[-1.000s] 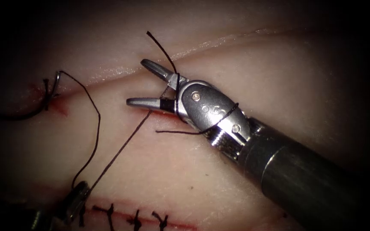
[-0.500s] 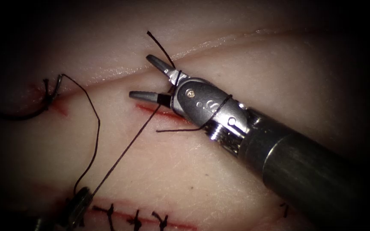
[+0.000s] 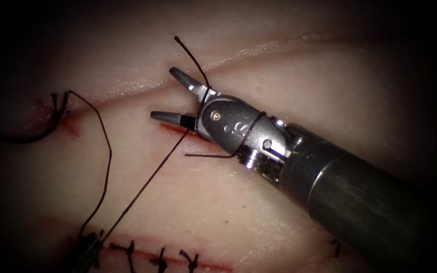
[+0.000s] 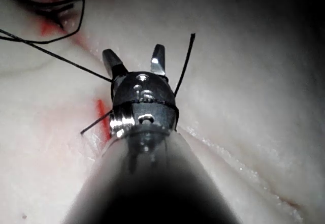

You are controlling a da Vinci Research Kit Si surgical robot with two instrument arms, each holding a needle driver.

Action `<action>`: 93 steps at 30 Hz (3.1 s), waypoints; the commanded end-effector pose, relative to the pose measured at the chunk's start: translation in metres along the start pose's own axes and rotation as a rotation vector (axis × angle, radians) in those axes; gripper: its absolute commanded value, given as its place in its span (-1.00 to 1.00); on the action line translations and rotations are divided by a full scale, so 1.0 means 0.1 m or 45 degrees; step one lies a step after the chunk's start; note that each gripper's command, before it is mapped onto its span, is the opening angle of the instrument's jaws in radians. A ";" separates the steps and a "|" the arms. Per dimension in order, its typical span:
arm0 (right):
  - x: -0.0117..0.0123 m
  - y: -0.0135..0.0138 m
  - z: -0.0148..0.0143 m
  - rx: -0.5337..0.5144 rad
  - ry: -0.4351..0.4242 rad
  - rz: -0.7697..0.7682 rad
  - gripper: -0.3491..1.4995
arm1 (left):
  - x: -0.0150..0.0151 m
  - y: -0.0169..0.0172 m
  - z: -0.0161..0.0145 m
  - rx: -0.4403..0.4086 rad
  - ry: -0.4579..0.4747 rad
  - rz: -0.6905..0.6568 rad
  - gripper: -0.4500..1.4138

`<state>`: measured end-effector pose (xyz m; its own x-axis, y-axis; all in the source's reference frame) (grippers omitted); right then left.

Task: Wound Closure

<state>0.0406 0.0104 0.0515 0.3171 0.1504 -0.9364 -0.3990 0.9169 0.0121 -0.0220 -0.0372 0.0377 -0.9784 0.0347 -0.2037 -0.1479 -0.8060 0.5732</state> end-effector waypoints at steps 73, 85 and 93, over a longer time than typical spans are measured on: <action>-0.005 -0.031 -0.003 -0.351 -0.035 0.127 -1.00 | -0.028 -0.222 0.311 0.090 -0.075 -0.221 -1.00; -0.011 -0.043 -0.011 -0.366 -0.038 0.107 -1.00 | -0.056 -0.313 0.441 0.223 -0.059 -0.399 -1.00; -0.020 -0.059 -0.014 -0.363 -0.040 0.082 -1.00 | -0.067 -0.338 0.474 0.240 -0.055 -0.516 -1.00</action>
<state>0.0401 0.0043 0.0521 0.3096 0.2186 -0.9254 -0.6448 0.7636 -0.0353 -0.0168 0.0186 0.0567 -0.8358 0.3571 -0.4170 -0.5478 -0.5948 0.5884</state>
